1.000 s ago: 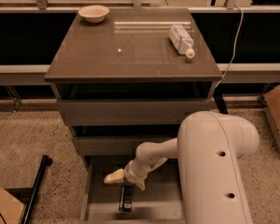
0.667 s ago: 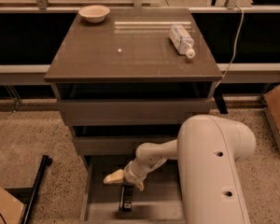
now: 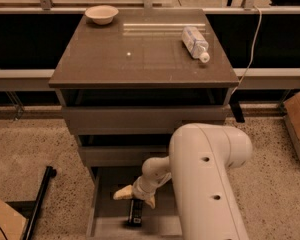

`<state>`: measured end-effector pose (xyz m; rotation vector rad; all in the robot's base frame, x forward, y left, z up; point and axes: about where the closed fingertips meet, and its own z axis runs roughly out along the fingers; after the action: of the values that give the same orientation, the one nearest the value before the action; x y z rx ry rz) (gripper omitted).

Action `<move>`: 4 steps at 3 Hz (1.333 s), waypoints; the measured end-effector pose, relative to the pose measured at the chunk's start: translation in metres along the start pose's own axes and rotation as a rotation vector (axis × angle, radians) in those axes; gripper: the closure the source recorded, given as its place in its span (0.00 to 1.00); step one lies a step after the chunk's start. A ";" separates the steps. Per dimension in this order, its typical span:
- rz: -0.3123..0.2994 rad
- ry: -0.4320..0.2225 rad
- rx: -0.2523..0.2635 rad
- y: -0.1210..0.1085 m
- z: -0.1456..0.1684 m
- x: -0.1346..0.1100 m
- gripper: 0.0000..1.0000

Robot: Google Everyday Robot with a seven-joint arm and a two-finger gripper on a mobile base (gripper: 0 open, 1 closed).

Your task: Pick rxbar chocolate from bottom drawer and place on counter

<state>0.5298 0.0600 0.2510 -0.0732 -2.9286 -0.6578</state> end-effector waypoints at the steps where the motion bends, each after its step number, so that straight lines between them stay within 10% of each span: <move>1: 0.103 0.000 0.097 -0.030 0.046 -0.020 0.00; 4: 0.125 0.018 0.088 -0.031 0.061 -0.020 0.00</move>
Offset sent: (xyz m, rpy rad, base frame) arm 0.0206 -0.0113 -0.0778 -0.1381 0.0599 -0.1139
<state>0.5399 0.0583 0.1801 -0.2381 -2.9025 -0.5075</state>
